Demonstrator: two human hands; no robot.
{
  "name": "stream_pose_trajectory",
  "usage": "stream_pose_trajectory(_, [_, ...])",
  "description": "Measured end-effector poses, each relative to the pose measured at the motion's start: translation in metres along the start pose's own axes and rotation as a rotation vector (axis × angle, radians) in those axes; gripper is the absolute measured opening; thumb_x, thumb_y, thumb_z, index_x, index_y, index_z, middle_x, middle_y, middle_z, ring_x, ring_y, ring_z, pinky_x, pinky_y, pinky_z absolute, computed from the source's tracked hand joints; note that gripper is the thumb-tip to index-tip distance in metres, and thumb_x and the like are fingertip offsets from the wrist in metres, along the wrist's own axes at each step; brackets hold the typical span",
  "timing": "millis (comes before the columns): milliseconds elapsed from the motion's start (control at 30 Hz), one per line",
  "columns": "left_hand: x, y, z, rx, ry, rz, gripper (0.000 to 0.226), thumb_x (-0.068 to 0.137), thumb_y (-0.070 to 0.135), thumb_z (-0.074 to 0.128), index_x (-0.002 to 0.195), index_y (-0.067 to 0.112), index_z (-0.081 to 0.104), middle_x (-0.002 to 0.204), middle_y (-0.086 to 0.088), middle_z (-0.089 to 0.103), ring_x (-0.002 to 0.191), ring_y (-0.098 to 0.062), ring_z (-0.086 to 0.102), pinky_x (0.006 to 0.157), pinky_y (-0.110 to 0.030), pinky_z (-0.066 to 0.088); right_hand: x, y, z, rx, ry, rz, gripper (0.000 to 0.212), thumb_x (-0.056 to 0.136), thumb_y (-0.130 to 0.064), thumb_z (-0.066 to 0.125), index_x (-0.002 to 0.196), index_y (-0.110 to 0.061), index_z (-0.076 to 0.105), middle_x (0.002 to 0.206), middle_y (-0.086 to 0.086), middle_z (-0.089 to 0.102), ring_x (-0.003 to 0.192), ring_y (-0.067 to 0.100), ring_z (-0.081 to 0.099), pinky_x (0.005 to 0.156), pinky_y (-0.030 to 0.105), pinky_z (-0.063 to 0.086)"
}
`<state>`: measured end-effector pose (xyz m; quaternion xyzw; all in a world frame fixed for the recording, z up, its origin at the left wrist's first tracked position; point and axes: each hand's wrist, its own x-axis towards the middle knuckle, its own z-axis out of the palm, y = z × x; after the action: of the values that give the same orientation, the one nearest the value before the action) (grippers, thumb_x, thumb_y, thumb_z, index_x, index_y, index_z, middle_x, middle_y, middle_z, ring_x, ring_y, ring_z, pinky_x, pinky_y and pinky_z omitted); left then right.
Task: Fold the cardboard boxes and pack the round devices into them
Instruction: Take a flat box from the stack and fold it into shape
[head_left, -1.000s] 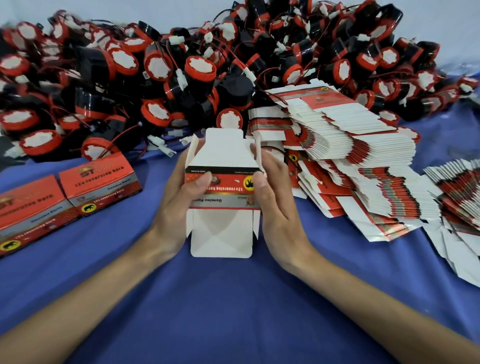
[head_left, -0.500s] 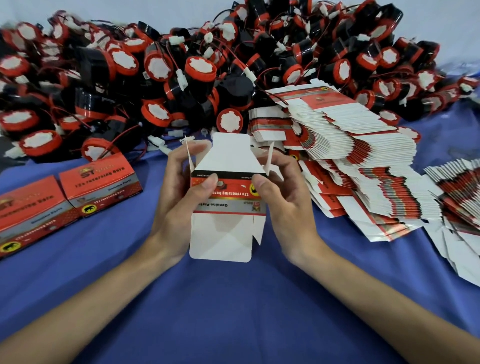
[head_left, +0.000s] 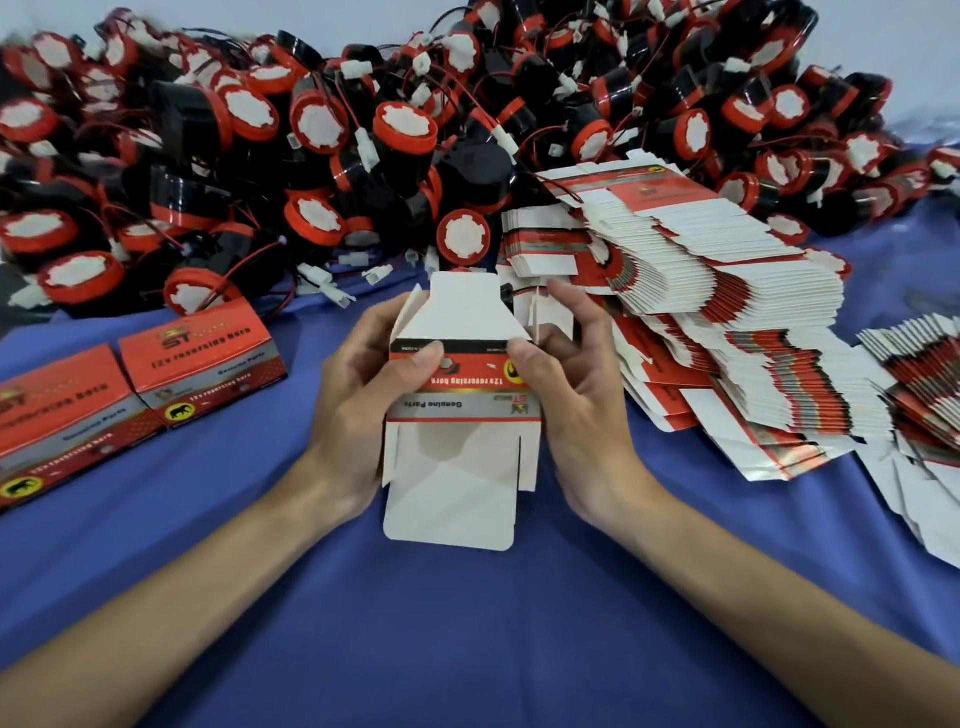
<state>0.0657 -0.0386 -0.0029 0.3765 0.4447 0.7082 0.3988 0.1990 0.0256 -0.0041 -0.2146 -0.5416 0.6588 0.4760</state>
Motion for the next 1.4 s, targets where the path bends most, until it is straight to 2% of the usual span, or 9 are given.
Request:
stream_pose_trajectory(133, [0.001,0.003,0.0,0.019,0.017,-0.072,0.029,0.085,0.026,0.06,0.113,0.02,0.064,0.09,-0.002,0.075,0.076,-0.016,0.071,0.062,-0.025,0.055,-0.003,0.002,0.002,-0.139,-0.064,-0.049,0.028,0.088,-0.023,0.053,0.115,-0.031,0.054,0.094,0.01,0.059,0.09,0.01,0.063,0.073,0.022,0.052])
stream_pose_trajectory(300, [0.001,0.004,0.002,0.003,0.003,-0.09,0.025,0.093,0.03,0.048,0.108,0.028,0.067,0.097,0.001,0.074,0.082,-0.013,0.071,0.064,-0.024,0.055,-0.006,0.005,0.002,-0.266,-0.09,-0.084,0.03,0.093,-0.027,0.045,0.121,-0.035,0.053,0.108,-0.027,0.063,0.107,-0.004,0.059,0.081,0.014,0.047])
stream_pose_trajectory(567, [-0.003,0.009,0.005,-0.091,-0.083,-0.164,0.036,0.085,0.042,0.041,0.082,0.034,0.076,0.08,0.002,0.074,0.071,-0.011,0.071,0.058,-0.023,0.055,-0.009,0.003,0.005,-0.369,-0.155,-0.02,0.022,0.091,-0.044,0.04,0.1,-0.039,0.06,0.1,-0.002,0.056,0.092,0.002,0.059,0.077,0.019,0.045])
stream_pose_trajectory(700, [-0.003,0.009,0.004,-0.037,-0.06,-0.151,0.03,0.082,0.036,0.048,0.099,0.016,0.061,0.09,-0.012,0.065,0.068,-0.014,0.069,0.056,-0.023,0.054,-0.011,0.001,0.007,-0.35,-0.189,-0.011,0.025,0.09,-0.042,0.041,0.085,-0.05,0.064,0.103,-0.003,0.052,0.093,0.006,0.059,0.077,0.023,0.048])
stream_pose_trajectory(800, [-0.001,0.01,0.005,-0.006,-0.053,-0.119,0.016,0.08,0.03,0.054,0.067,0.024,0.061,0.091,-0.017,0.042,0.064,-0.009,0.061,0.055,-0.021,0.052,-0.01,-0.001,0.007,-0.313,-0.136,-0.028,0.025,0.092,-0.029,0.041,0.08,-0.033,0.063,0.096,-0.003,0.049,0.086,0.005,0.056,0.073,0.02,0.047])
stream_pose_trajectory(867, [-0.001,0.009,0.005,0.027,-0.032,-0.12,0.021,0.078,0.032,0.056,0.06,0.025,0.064,0.091,-0.018,0.044,0.062,-0.01,0.062,0.054,-0.021,0.053,-0.011,-0.001,0.007,-0.334,-0.119,-0.057,0.02,0.094,-0.026,0.041,0.087,-0.027,0.06,0.093,0.003,0.051,0.085,0.008,0.056,0.073,0.022,0.046])
stream_pose_trajectory(1067, [0.001,0.004,0.003,0.059,0.067,-0.102,0.019,0.077,0.032,0.058,0.074,0.018,0.071,0.071,-0.004,0.069,0.059,-0.014,0.067,0.051,-0.023,0.053,-0.01,0.0,0.005,-0.23,-0.094,0.058,0.02,0.101,-0.016,0.046,0.081,-0.014,0.048,0.068,-0.016,0.053,0.067,-0.001,0.053,0.061,0.014,0.043])
stream_pose_trajectory(1300, [0.002,0.003,0.004,0.057,0.11,-0.058,0.018,0.077,0.025,0.059,0.095,0.022,0.061,0.074,0.007,0.07,0.063,-0.008,0.067,0.051,-0.02,0.052,-0.012,0.001,0.004,-0.196,-0.166,0.03,0.007,0.088,-0.026,0.051,0.09,-0.019,0.053,0.077,-0.015,0.064,0.075,0.002,0.061,0.067,0.018,0.048])
stream_pose_trajectory(1400, [0.003,0.002,0.004,0.044,0.096,-0.061,0.027,0.075,0.027,0.059,0.101,0.022,0.06,0.078,0.0,0.066,0.063,-0.012,0.067,0.05,-0.023,0.053,-0.011,0.002,0.003,-0.193,-0.153,-0.015,0.021,0.089,-0.022,0.05,0.109,-0.027,0.052,0.09,-0.018,0.065,0.086,0.001,0.063,0.073,0.019,0.05])
